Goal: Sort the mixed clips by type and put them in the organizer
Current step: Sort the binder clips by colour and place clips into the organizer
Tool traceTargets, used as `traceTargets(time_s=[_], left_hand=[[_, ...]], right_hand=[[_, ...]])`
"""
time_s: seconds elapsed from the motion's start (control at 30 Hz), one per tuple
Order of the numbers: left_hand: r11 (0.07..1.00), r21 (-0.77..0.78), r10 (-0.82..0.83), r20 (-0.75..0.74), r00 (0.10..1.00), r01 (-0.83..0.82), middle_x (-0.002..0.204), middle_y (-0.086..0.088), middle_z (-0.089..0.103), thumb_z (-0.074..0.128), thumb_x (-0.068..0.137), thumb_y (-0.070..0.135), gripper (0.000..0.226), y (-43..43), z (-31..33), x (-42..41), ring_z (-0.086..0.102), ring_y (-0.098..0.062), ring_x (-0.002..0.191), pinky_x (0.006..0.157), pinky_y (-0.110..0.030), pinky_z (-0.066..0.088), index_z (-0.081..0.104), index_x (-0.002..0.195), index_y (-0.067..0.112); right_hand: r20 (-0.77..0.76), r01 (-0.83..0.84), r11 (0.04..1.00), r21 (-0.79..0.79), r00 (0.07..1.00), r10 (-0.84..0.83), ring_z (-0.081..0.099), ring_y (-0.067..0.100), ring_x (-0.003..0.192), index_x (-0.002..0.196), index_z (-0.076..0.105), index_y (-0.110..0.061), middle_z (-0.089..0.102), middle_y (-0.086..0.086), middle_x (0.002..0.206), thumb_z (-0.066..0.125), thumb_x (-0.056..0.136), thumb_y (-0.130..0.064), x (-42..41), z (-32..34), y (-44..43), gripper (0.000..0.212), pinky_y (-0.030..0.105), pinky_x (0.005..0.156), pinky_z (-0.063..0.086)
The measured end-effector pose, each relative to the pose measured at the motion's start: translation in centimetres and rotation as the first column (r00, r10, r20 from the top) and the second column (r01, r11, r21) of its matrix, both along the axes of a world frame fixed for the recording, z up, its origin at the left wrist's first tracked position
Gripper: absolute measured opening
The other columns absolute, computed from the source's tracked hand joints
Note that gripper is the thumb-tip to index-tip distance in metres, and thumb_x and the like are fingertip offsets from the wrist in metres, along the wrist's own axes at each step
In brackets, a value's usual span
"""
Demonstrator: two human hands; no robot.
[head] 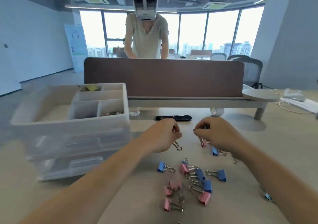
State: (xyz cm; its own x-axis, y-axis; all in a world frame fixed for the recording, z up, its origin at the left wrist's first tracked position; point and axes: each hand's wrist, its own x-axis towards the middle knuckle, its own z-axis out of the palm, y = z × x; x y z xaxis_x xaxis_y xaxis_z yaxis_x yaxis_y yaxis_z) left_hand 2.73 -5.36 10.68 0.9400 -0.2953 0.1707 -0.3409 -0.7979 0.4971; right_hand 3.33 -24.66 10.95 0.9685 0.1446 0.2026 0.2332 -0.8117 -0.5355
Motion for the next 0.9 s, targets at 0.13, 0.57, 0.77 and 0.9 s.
traceTargets(time_s=[0.13,0.57,0.77,0.9], left_hand=[[0.992,-0.055,0.114,0.045,0.992,-0.111,0.095,0.003,0.060,0.054,0.098,0.032,0.020,5.2,4.0,-3.3,0.057,-0.014,0.081,0.067,-0.028,0.045,0.061,0.108,0.016],[0.761,0.101,0.597,0.277,0.753,-0.641,0.101,-0.008,0.065,0.053,0.094,0.024,0.013,25.7,9.8,-4.6,0.060,-0.030,0.093,0.083,-0.042,0.052,0.059,0.100,0.014],[0.820,0.288,0.462,0.180,0.869,-0.495,0.124,-0.004,0.062,0.060,0.090,0.016,0.030,28.0,9.0,-1.7,0.055,-0.025,0.117,0.093,-0.030,0.042,0.063,0.120,0.022],[0.846,0.226,0.451,0.181,0.874,-0.483,0.136,-0.006,0.054,0.062,0.091,0.023,0.043,29.1,9.1,-2.0,0.049,-0.023,0.123,0.097,-0.029,0.037,0.055,0.134,0.018]], right_hand=[[0.019,-0.136,0.988,0.078,0.991,0.135,0.063,0.015,0.066,0.089,0.064,-0.023,0.073,-0.012,0.072,0.062,0.090,-0.032,-1.6,3.9,5.7,0.010,0.040,0.071,0.057],[0.071,-0.387,0.906,0.174,0.922,0.380,0.058,0.010,0.062,0.092,0.065,-0.017,0.069,0.001,0.079,0.064,0.089,-0.023,-1.9,9.1,24.6,0.007,0.016,0.048,0.046],[0.087,-0.377,0.910,0.175,0.926,0.367,0.066,0.022,0.068,0.087,0.066,-0.018,0.073,0.000,0.073,0.062,0.085,-0.025,-0.2,9.2,28.2,0.008,0.036,0.067,0.057],[0.092,-0.374,0.918,0.130,0.927,0.364,0.063,0.017,0.069,0.088,0.066,-0.015,0.074,-0.001,0.075,0.062,0.085,-0.023,0.4,9.2,30.4,0.010,0.024,0.062,0.049]])
